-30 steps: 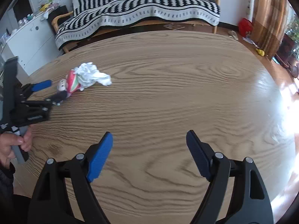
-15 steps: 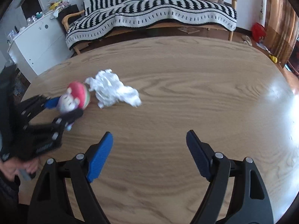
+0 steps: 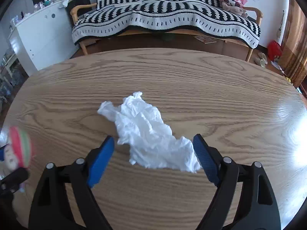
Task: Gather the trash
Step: 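Grasp the pink-purple toy with the left tool while the right tool grasps the white tissue, then carry the toy and tissue to the bin and open both tools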
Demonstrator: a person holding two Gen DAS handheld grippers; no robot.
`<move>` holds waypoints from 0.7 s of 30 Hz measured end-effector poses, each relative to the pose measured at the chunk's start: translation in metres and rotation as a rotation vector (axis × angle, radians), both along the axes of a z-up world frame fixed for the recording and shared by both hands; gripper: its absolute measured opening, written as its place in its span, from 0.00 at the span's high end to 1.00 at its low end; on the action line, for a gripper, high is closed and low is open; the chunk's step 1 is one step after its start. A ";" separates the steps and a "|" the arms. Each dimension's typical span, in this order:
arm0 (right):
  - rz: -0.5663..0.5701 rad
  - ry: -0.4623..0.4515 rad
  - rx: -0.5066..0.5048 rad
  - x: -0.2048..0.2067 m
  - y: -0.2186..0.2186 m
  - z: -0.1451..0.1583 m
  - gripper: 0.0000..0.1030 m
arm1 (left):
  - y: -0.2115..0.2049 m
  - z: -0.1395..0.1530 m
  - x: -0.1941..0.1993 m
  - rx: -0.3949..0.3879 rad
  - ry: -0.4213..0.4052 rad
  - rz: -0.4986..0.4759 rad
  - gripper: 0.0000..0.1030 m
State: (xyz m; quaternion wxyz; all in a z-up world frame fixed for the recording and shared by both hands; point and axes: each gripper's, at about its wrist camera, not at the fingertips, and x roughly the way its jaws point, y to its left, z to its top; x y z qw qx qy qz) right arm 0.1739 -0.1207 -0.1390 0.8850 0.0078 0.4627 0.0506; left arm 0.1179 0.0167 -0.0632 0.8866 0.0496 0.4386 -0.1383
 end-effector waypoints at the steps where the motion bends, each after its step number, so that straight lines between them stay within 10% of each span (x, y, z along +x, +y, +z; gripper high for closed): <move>1: -0.011 -0.008 -0.026 0.000 0.003 -0.001 0.39 | 0.003 0.000 -0.002 0.000 0.004 0.020 0.51; 2: -0.004 -0.012 -0.031 0.000 0.004 0.000 0.62 | 0.004 0.000 -0.002 0.000 0.008 0.033 0.51; 5: 0.008 -0.023 -0.005 -0.011 0.002 0.007 0.76 | 0.008 0.002 -0.002 -0.015 0.023 0.064 0.51; 21: -0.319 -0.133 -0.038 -0.198 -0.190 0.075 0.77 | -0.106 0.028 -0.031 -0.092 -0.038 -0.088 0.51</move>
